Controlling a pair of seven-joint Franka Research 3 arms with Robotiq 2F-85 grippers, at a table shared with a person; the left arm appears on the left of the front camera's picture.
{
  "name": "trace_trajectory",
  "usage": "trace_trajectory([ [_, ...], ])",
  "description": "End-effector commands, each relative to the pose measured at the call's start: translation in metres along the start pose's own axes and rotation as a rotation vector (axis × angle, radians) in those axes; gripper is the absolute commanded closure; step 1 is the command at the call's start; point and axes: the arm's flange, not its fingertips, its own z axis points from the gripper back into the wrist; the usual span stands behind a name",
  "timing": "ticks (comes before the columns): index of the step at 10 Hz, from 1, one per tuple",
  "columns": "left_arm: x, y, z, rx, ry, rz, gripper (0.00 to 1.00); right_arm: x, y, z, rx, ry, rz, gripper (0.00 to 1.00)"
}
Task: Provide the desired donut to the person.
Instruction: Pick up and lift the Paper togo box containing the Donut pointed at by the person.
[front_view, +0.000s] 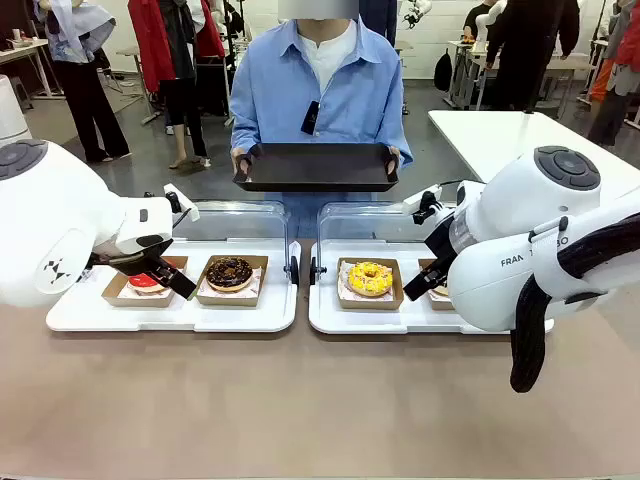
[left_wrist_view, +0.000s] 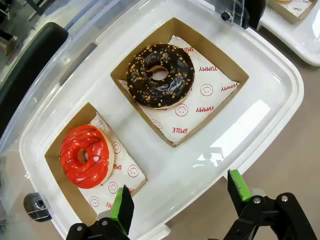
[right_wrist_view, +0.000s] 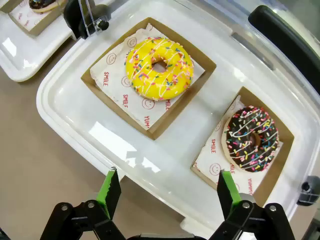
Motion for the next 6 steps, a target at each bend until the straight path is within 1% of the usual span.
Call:
trace_trajectory([
  [1, -0.0001, -0.0001, 0.0, 0.0, 0.0, 0.0, 0.0, 0.0, 0.0, 0.0, 0.0, 0.0, 0.0, 0.0],
  [6, -0.0001, -0.0001, 0.0, 0.0, 0.0, 0.0, 0.0, 0.0, 0.0, 0.0, 0.0, 0.0, 0.0, 0.0],
])
